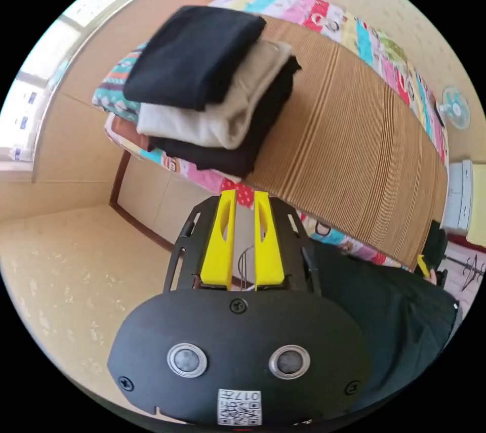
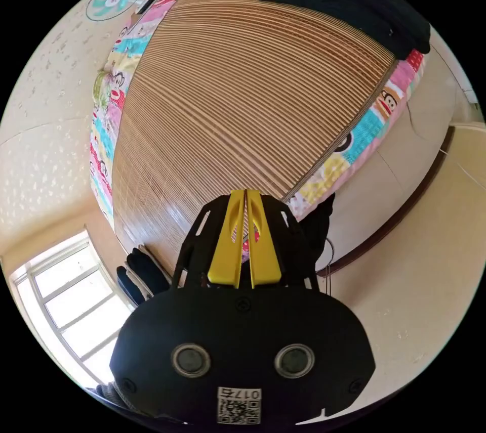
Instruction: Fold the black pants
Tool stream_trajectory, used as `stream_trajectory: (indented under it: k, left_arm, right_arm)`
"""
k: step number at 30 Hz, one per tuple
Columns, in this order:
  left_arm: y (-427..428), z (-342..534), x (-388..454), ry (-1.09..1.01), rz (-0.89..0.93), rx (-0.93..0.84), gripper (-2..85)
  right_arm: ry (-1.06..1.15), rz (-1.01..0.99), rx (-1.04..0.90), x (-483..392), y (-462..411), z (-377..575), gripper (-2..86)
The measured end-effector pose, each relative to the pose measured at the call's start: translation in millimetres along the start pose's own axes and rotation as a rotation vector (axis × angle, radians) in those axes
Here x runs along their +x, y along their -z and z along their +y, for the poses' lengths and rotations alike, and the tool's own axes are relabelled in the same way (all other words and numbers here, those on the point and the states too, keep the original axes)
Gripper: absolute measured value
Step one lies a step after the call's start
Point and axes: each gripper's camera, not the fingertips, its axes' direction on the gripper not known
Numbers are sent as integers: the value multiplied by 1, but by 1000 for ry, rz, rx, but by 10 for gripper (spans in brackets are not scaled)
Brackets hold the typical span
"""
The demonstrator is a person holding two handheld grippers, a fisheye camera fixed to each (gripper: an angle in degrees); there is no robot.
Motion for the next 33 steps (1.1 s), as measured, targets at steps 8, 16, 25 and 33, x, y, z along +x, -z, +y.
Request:
stream_trajectory:
  k: [8, 16, 25, 33]
  left_arm:
    - [169, -163, -90, 32, 48, 210, 124]
    - [175, -268, -10, -40, 173, -15, 58]
    - [432, -347, 171, -443, 1004, 340, 35]
    - [728, -414, 445, -785, 1059, 727, 28]
  right_arm:
    - [115, -252, 86, -97, -14, 35, 3]
    - [14, -286, 126, -57, -3, 82, 4]
    - [401, -451, 151, -83, 30, 82, 13]
    - [953, -580, -47, -274, -5, 52, 70]
